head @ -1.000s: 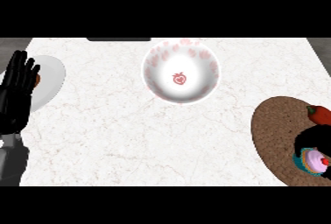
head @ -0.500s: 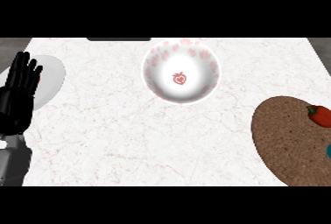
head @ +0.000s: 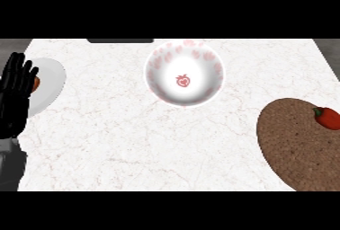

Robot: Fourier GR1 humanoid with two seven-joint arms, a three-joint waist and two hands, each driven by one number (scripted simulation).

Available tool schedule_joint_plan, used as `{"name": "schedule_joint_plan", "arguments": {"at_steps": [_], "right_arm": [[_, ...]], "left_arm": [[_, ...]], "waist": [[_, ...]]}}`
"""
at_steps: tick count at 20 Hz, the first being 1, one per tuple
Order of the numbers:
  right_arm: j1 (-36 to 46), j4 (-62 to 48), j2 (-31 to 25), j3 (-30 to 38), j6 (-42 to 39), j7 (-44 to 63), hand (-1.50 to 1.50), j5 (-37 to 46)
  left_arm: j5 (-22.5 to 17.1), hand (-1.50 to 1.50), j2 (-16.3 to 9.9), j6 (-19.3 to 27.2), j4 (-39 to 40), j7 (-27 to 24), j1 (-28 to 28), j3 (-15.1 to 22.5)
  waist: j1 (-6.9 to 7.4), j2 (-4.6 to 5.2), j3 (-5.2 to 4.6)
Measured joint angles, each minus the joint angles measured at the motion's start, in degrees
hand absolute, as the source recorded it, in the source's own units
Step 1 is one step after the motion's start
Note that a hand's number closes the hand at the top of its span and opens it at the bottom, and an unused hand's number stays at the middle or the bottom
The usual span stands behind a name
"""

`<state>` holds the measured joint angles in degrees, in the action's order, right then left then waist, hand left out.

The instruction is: Pick the cupcake from the placemat and place it in the bowl

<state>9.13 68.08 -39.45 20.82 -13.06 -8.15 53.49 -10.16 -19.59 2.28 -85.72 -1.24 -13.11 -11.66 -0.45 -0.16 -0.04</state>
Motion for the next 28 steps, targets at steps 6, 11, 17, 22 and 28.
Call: {"name": "schedule_joint_plan", "arguments": {"at_steps": [6,11,17,22,28], "right_arm": [[0.1,14.0,-0.9,4.7,-7.4,0.3,1.50,-8.5],[4.1,24.9,-0.7,8.4,-15.2,4.5,1.50,-17.0],[12.7,33.8,5.3,8.0,-22.1,17.1,1.50,-27.1],[22.4,37.2,9.9,2.9,-25.0,31.5,1.50,-31.9],[34.6,33.6,14.9,-5.7,-23.8,43.8,1.50,-31.8]], "left_arm": [[0.8,0.00,0.7,0.8,-0.7,0.2,0.7,0.3],[0.8,0.00,0.5,0.6,-0.6,0.6,0.0,0.0],[0.6,0.00,0.3,0.2,-0.9,1.5,-0.6,-0.1],[1.0,0.00,0.7,0.1,0.3,0.8,-1.8,0.0],[1.3,0.00,0.9,-0.1,0.8,0.9,-2.2,0.0]], "waist": [[-0.46,-0.20,-0.04],[-0.44,-0.24,-0.06],[0.18,-0.19,-0.08],[0.64,-0.04,-0.09],[1.15,0.11,-0.05]]}}
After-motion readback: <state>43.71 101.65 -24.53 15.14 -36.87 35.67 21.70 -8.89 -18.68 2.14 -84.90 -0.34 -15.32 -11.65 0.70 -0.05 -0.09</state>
